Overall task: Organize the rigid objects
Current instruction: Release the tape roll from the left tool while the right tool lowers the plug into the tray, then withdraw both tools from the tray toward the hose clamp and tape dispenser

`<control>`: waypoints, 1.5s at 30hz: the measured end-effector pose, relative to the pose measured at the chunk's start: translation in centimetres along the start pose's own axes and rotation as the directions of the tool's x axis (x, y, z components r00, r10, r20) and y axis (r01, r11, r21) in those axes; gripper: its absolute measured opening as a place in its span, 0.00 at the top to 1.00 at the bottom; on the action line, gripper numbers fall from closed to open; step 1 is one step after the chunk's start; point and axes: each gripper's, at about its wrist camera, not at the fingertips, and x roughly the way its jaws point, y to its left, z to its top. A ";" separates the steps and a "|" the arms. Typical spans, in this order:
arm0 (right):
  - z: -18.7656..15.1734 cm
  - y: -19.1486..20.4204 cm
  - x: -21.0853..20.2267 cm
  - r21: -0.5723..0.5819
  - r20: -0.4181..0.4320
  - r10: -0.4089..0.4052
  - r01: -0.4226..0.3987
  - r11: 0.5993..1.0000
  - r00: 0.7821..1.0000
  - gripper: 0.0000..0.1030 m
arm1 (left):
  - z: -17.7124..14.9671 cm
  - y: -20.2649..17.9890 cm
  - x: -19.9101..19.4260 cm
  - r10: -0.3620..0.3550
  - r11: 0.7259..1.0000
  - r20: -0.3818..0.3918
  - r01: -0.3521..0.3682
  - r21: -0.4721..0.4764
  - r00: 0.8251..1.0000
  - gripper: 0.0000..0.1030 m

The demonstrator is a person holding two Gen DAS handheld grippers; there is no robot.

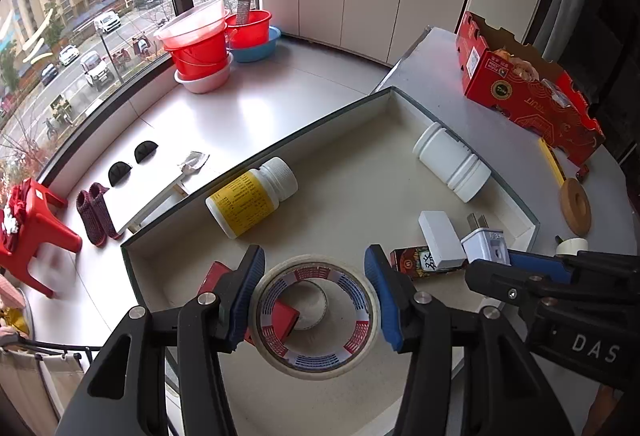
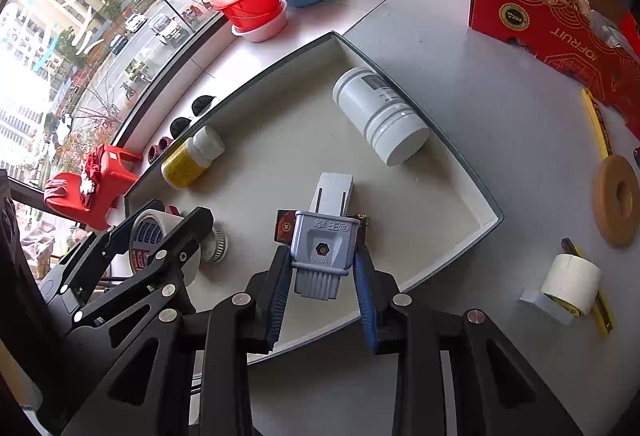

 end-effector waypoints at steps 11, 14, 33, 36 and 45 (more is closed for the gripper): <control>0.4 -0.5 1.1 0.012 -0.013 -0.021 0.021 1.000 1.000 0.68 | 0.2 -0.4 1.3 0.018 1.000 -0.009 -0.018 0.020 1.000 0.46; 0.4 -0.2 1.5 -0.001 -0.010 -0.042 0.042 0.999 0.999 0.68 | 0.2 -0.5 1.7 0.015 1.000 -0.016 -0.015 0.025 1.000 0.46; -0.9 -0.1 -1.3 0.005 0.094 -0.095 0.095 0.995 0.991 0.17 | -0.2 1.6 0.4 0.080 0.997 0.030 -0.079 -0.027 0.996 0.00; -1.1 0.2 -1.5 -0.001 0.092 -0.089 0.090 0.996 0.992 0.17 | -0.3 1.2 0.1 0.074 0.997 0.030 -0.074 -0.007 0.997 0.00; -1.8 0.5 -2.5 -0.007 0.100 -0.088 0.089 0.996 0.991 0.17 | -0.4 0.8 -1.1 0.084 0.996 0.040 -0.084 -0.002 0.996 0.00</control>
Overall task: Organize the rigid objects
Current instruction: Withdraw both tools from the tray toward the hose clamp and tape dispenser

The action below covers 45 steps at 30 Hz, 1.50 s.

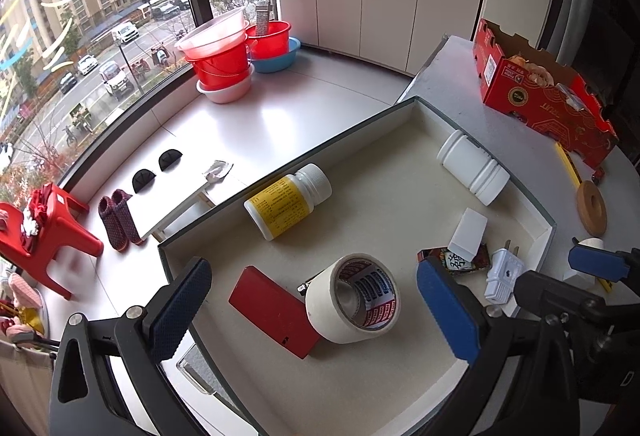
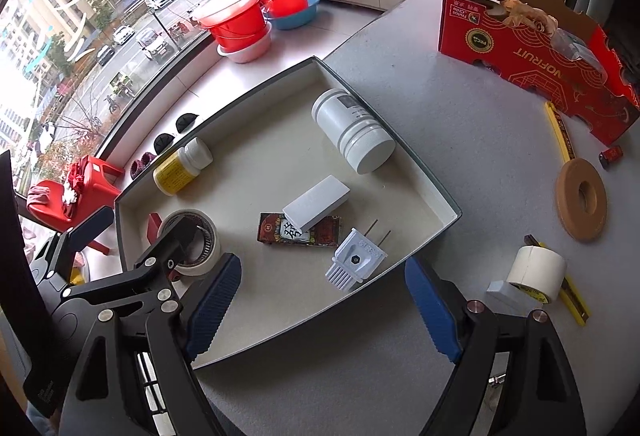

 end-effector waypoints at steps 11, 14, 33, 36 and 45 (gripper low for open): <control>-1.3 0.6 -2.3 -0.001 0.027 0.009 -0.009 1.000 1.000 0.17 | -1.0 0.1 -1.9 -0.001 1.000 -0.007 0.001 0.003 1.000 0.00; -2.0 0.7 -2.9 0.001 0.038 0.016 -0.016 1.000 0.999 0.17 | -1.5 -0.4 -2.7 0.006 1.000 -0.001 -0.006 0.029 1.000 0.00; -14.1 -15.7 -6.3 0.374 0.037 -0.079 0.059 0.926 0.996 0.17 | -8.6 -14.3 -3.9 -0.142 0.953 -0.099 0.163 0.257 0.985 0.00; -16.0 -18.7 -6.4 0.445 0.022 -0.086 0.067 0.893 0.996 0.17 | -9.3 -17.1 -3.6 -0.157 0.939 -0.108 0.182 0.293 0.982 0.00; -19.5 -23.2 -7.0 0.529 0.008 -0.106 0.086 0.844 0.994 0.17 | -10.6 -25.4 -2.4 -0.206 0.898 -0.144 0.246 0.366 0.968 0.00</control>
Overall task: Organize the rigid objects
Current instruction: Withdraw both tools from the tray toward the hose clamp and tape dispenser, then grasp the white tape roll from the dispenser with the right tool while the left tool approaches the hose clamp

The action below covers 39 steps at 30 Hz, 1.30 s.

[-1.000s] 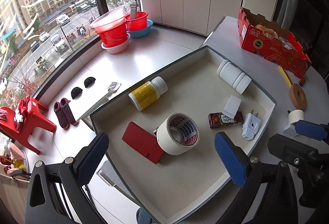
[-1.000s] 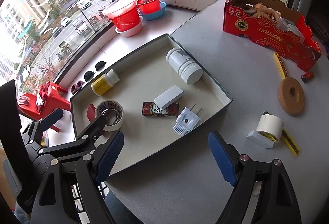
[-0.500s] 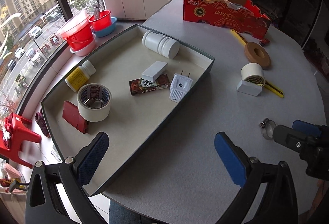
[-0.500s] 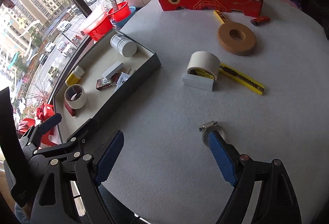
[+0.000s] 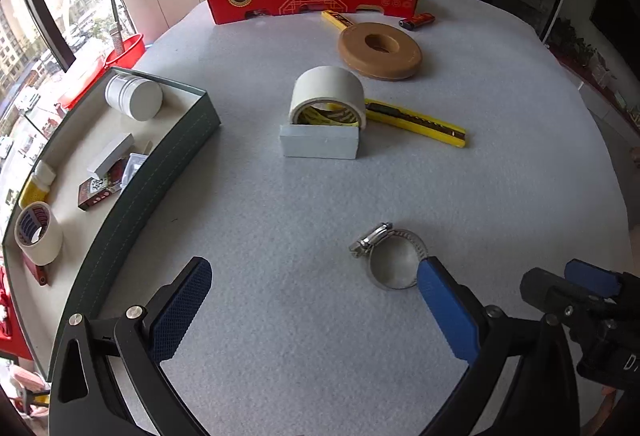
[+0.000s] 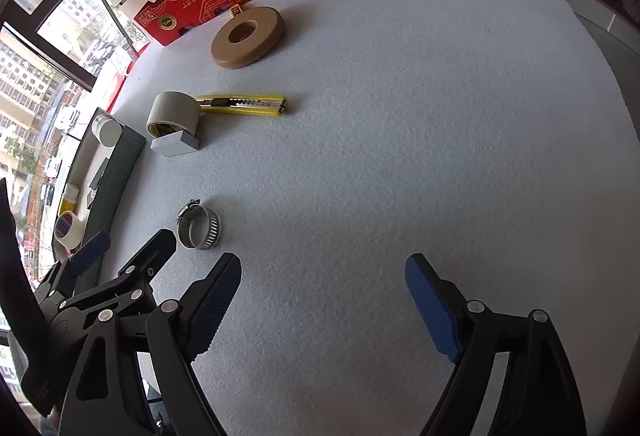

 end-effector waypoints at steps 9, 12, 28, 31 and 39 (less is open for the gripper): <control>0.8 -1.3 0.1 -0.007 0.020 -0.030 0.030 1.000 0.999 0.17 | 0.3 -1.0 2.2 0.029 1.000 0.015 -0.029 0.006 0.999 0.00; 1.6 0.1 0.9 -0.055 0.024 -0.041 0.042 0.998 0.999 0.17 | -0.3 1.1 2.1 0.057 0.998 0.035 -0.056 -0.022 0.998 0.00; 9.2 11.5 5.6 -0.149 0.035 0.138 -0.131 0.980 0.990 0.17 | -2.3 3.3 1.7 0.017 0.995 0.103 -0.007 -0.097 0.995 0.00; 9.8 12.8 6.6 -0.147 0.014 0.145 -0.142 0.979 0.989 0.17 | -2.4 3.3 1.6 0.012 0.996 0.106 -0.003 -0.093 0.994 0.00; 10.4 14.5 8.1 -0.187 -0.050 0.092 -0.099 0.977 0.995 0.51 | -2.4 3.6 1.5 0.013 0.995 0.109 -0.003 -0.096 0.994 0.00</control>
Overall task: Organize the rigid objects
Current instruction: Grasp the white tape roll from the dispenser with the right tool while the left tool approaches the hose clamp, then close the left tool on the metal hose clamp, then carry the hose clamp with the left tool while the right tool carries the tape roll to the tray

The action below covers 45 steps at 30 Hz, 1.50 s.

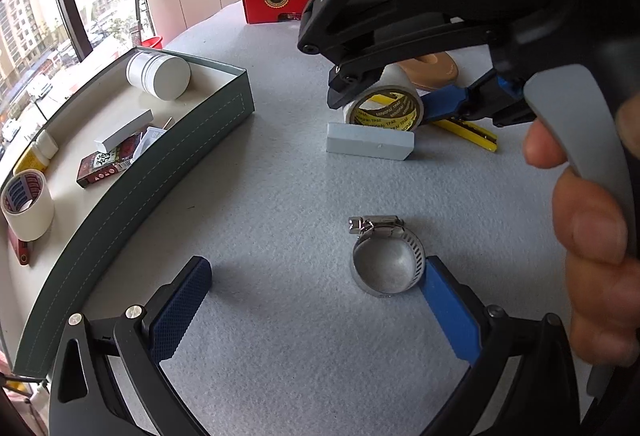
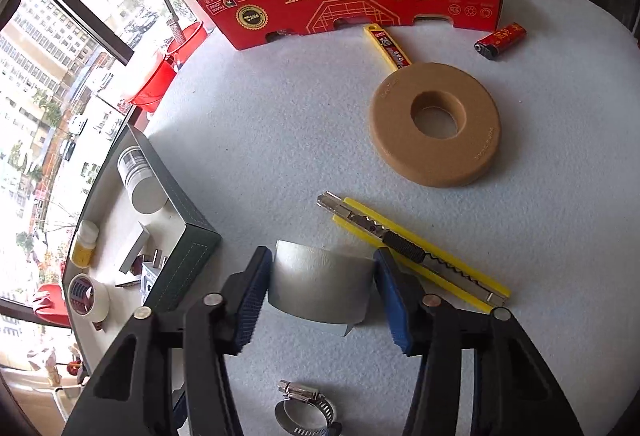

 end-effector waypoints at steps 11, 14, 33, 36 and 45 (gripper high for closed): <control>-3.0 -5.9 -6.2 0.110 0.112 0.060 -0.072 0.991 0.992 0.51 | 0.9 -1.3 0.1 -0.003 0.999 -0.032 0.005 0.049 0.999 0.00; -5.1 -8.0 -7.7 0.149 0.117 0.056 -0.073 0.986 0.992 0.51 | 1.1 -2.6 0.5 -0.011 0.997 -0.045 0.015 0.079 0.999 0.00; -13.0 -7.1 -12.6 0.034 0.129 -0.072 0.068 0.997 0.989 0.51 | 0.6 -1.2 -2.0 -0.087 0.996 -0.092 0.089 0.019 0.992 0.64; -13.2 -6.2 -13.1 0.015 0.131 -0.086 0.084 0.996 0.988 0.51 | 0.0 -0.3 -3.1 -0.090 0.996 -0.079 0.090 0.005 0.993 0.64; -13.4 -0.9 -13.7 -0.071 0.134 -0.082 0.092 0.993 0.988 0.51 | -0.3 3.8 -7.4 -0.090 0.995 0.005 0.090 -0.048 0.996 0.64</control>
